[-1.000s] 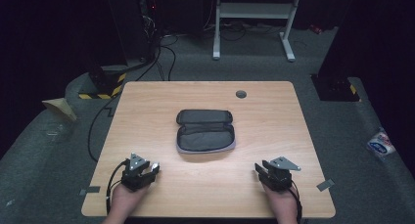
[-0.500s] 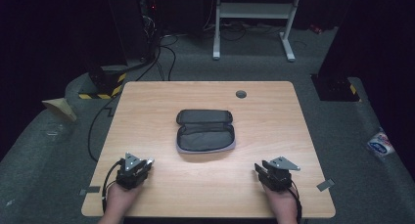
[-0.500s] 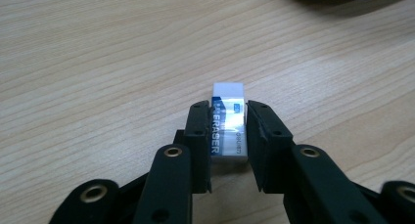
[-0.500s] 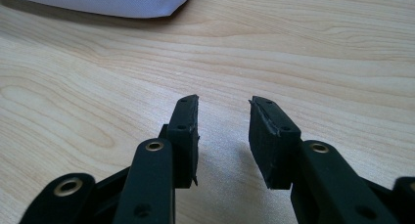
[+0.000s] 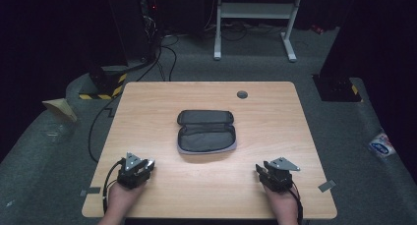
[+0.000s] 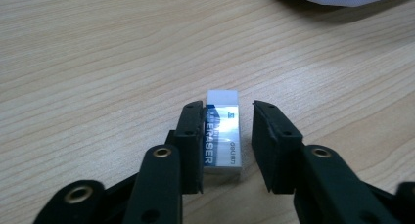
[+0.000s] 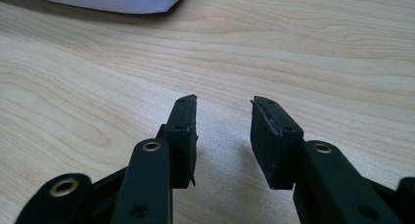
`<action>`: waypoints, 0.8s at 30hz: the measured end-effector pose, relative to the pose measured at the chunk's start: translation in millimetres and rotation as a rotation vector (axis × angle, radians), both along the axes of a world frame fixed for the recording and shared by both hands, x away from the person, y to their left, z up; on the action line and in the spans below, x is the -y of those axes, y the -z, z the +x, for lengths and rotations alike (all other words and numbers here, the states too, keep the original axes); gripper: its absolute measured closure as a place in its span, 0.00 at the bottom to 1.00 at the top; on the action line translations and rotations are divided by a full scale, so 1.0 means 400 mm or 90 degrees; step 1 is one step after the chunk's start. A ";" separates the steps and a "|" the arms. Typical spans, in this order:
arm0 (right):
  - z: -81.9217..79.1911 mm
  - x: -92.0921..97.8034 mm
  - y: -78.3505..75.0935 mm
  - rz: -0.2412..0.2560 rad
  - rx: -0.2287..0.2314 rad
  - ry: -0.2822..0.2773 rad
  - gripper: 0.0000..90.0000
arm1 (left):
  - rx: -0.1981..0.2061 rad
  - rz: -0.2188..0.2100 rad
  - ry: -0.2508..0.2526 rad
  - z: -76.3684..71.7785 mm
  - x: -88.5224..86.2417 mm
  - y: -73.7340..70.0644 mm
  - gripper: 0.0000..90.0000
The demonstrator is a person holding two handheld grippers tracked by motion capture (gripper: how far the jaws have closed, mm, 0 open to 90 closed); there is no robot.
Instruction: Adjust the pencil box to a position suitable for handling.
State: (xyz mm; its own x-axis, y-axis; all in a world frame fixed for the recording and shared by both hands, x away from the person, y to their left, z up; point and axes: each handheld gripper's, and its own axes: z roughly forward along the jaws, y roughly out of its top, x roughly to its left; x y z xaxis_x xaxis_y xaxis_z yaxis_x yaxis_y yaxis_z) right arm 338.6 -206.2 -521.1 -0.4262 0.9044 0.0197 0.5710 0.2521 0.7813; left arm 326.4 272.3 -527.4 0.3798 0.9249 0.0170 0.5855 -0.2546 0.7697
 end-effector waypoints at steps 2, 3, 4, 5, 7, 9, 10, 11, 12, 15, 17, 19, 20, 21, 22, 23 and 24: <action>0.000 0.000 0.000 -0.001 -0.001 0.001 0.68 | 0.000 -0.001 -0.001 0.000 -0.002 0.000 0.77; 0.001 0.000 0.000 -0.002 -0.002 0.002 0.68 | 0.001 -0.002 -0.001 0.001 -0.002 0.000 0.79; 0.001 0.000 0.000 -0.004 -0.002 0.001 0.68 | 0.001 -0.001 -0.001 0.001 -0.002 0.000 0.80; 0.002 -0.001 0.001 -0.006 -0.003 0.000 0.68 | 0.001 -0.001 -0.001 0.001 -0.002 0.000 0.80; 0.002 -0.002 0.001 -0.007 -0.005 0.001 0.68 | 0.001 0.001 0.000 0.000 -0.002 0.000 0.80; 0.003 -0.003 0.001 -0.010 -0.005 0.002 0.68 | 0.002 0.003 0.001 0.000 -0.002 0.000 0.81; 0.004 -0.003 0.001 -0.012 -0.006 0.001 0.68 | 0.002 0.004 0.001 0.000 -0.001 0.000 0.81; 0.005 -0.003 0.001 -0.014 -0.005 0.000 0.68 | 0.003 0.005 0.000 -0.001 -0.001 0.000 0.81; 0.005 -0.003 0.001 -0.016 -0.004 -0.001 0.68 | 0.004 0.006 -0.001 -0.001 -0.001 0.000 0.81; 0.005 -0.005 0.001 -0.016 -0.007 0.000 0.67 | 0.007 0.007 -0.002 -0.002 0.000 0.000 0.81; 0.005 -0.008 0.002 -0.023 -0.007 -0.002 0.66 | 0.009 0.007 0.000 -0.005 -0.001 -0.001 0.81; 0.005 -0.011 0.002 -0.032 -0.006 -0.003 0.65 | 0.017 0.002 0.004 -0.008 -0.003 -0.004 0.81; 0.005 -0.013 0.002 -0.035 -0.007 -0.003 0.65 | 0.020 0.002 0.004 -0.009 -0.004 -0.006 0.81; 0.005 -0.014 0.002 -0.038 -0.006 -0.004 0.64 | 0.020 -0.002 0.004 -0.011 -0.004 -0.007 0.81; 0.005 -0.014 0.002 -0.038 -0.007 -0.004 0.64 | 0.025 0.000 0.004 -0.011 -0.006 -0.009 0.81; 0.006 -0.014 0.002 -0.038 -0.008 -0.004 0.64 | 0.027 -0.004 0.003 -0.013 -0.007 -0.011 0.81; 0.007 -0.013 0.003 -0.037 -0.010 -0.006 0.64 | 0.030 -0.003 0.003 -0.014 -0.009 -0.014 0.81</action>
State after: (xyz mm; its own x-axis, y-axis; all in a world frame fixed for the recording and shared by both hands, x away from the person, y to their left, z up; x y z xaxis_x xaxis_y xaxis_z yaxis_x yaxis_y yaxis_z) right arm 341.3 -200.9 -522.2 -0.4342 0.9004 -0.0257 0.5808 0.3017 0.7561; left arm 320.9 275.9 -521.8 0.3834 0.9231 0.0309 0.5479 -0.2542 0.7970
